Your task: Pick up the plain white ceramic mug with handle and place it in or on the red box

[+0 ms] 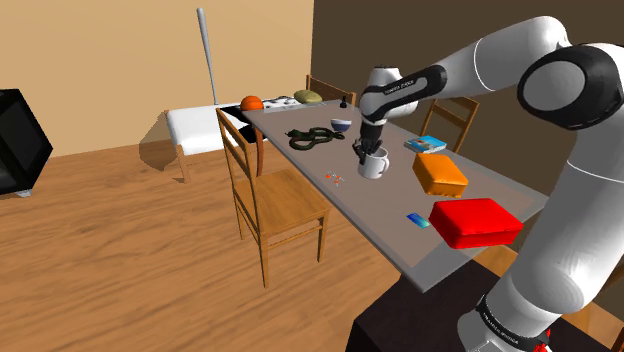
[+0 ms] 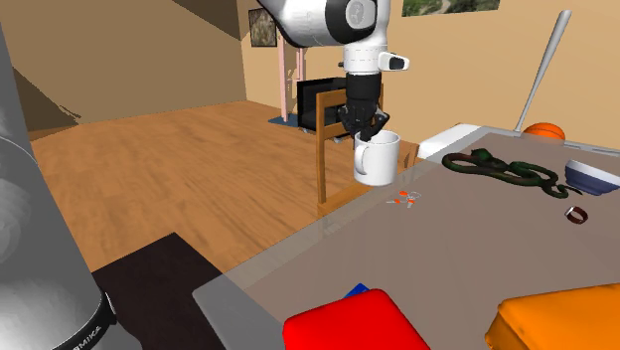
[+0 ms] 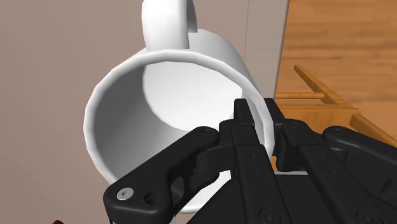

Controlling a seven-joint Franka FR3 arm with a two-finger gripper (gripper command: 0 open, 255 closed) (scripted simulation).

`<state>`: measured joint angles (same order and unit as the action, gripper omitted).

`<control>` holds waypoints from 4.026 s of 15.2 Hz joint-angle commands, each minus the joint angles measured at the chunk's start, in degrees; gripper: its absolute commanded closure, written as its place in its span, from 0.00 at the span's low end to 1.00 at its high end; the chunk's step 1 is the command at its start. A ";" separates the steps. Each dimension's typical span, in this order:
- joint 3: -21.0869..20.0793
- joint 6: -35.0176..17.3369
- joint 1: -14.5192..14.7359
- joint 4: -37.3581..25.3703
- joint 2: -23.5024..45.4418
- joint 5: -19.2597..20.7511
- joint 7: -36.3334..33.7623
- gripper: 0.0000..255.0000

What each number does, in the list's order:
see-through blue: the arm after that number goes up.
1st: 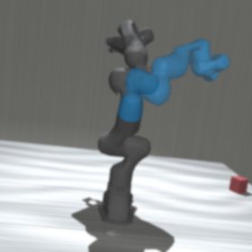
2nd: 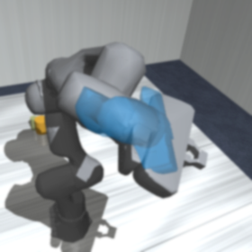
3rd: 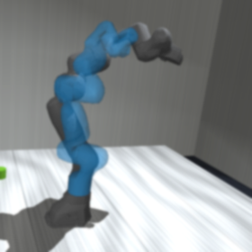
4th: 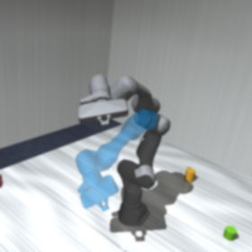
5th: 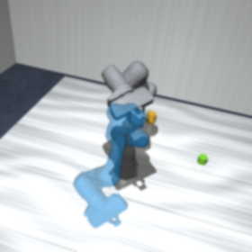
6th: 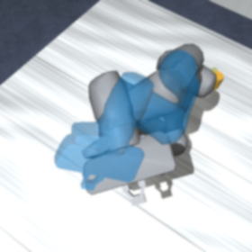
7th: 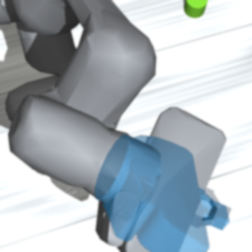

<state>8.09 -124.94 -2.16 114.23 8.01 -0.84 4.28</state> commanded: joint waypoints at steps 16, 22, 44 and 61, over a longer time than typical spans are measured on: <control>6.35 0.35 -6.40 20.96 -21.79 4.75 9.93 1.00; 10.28 1.69 -10.62 27.73 -30.31 8.41 15.40 1.00; 24.08 0.40 -22.58 38.10 -40.98 19.48 31.80 1.00; 27.08 -9.12 -21.89 42.17 -35.46 20.06 32.41 1.00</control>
<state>35.12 -134.06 -24.01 156.32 -27.52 19.19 36.68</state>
